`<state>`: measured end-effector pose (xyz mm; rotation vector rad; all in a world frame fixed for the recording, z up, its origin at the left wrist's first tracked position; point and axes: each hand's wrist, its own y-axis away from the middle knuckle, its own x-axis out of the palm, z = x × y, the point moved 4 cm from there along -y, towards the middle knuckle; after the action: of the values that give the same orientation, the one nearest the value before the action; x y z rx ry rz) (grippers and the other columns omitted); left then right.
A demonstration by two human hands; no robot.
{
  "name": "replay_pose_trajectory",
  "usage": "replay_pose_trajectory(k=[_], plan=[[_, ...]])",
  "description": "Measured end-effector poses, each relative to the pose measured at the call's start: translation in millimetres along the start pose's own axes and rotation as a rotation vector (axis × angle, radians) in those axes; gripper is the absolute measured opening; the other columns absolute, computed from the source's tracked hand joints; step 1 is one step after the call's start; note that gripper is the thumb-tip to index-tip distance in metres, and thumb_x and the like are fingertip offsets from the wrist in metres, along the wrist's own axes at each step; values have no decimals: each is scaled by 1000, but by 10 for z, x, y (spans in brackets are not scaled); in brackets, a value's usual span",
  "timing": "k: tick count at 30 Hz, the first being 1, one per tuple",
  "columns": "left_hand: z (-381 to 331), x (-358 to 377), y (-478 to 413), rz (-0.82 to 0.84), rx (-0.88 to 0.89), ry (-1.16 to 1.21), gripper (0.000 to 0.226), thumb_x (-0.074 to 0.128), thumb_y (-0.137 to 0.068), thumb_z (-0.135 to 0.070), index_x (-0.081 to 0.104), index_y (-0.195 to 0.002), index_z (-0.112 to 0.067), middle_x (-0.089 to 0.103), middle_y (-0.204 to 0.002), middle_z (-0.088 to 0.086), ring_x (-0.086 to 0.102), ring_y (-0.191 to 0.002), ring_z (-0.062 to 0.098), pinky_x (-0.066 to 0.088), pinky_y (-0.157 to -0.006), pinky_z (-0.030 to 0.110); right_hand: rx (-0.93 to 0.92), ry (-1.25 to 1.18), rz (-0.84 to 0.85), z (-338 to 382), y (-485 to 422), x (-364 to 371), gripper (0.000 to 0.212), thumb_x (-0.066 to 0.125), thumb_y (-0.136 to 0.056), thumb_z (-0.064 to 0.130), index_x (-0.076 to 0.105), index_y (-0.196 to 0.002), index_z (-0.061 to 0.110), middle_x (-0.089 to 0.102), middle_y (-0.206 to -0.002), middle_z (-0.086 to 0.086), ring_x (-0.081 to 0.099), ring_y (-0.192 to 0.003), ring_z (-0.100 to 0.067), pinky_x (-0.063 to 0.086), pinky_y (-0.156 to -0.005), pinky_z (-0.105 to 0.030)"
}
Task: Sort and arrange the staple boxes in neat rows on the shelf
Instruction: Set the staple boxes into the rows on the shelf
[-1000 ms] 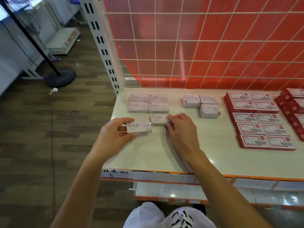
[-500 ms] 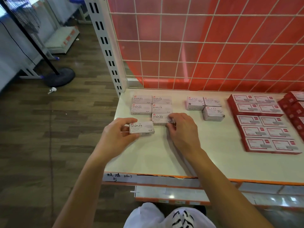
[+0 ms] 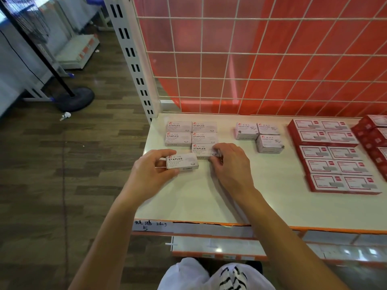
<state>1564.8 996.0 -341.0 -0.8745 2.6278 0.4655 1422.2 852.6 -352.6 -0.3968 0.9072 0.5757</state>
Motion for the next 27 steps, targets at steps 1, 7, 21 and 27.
replay_pose_trajectory(k=[1,7,21,27], plan=[[-4,7,4,-1,-3,13,45,75,-79,-6,61,-119,-20,69,-102,-3,69,-87,3,53,-67,13,0,-6,-2,-3,7,-2,29,58,-91,22,58,-119,13,59,-117,-4,48,-105,-22,31,-84,-23],[-77,41,20,-35,-5,128,38,74,-81,-13,62,-115,-26,71,-95,-10,69,-83,4,56,-69,19,-44,-161,-94,87,116,-114,32,63,-88,16,63,-119,14,63,-117,-2,57,-100,-19,40,-87,-22],[-249,312,71,207,75,207,45,72,-80,-24,58,-123,-30,71,-105,-5,67,-99,13,53,-88,34,-106,-648,-36,366,267,-382,36,61,-88,4,62,-119,22,61,-114,11,59,-96,4,47,-80,-7],[-288,373,91,263,39,405,51,75,-78,-17,53,-123,-25,68,-114,-4,65,-106,9,54,-85,26,-67,-636,35,331,329,-368,55,67,-85,11,46,-133,25,53,-132,8,54,-111,-4,49,-88,-13]])
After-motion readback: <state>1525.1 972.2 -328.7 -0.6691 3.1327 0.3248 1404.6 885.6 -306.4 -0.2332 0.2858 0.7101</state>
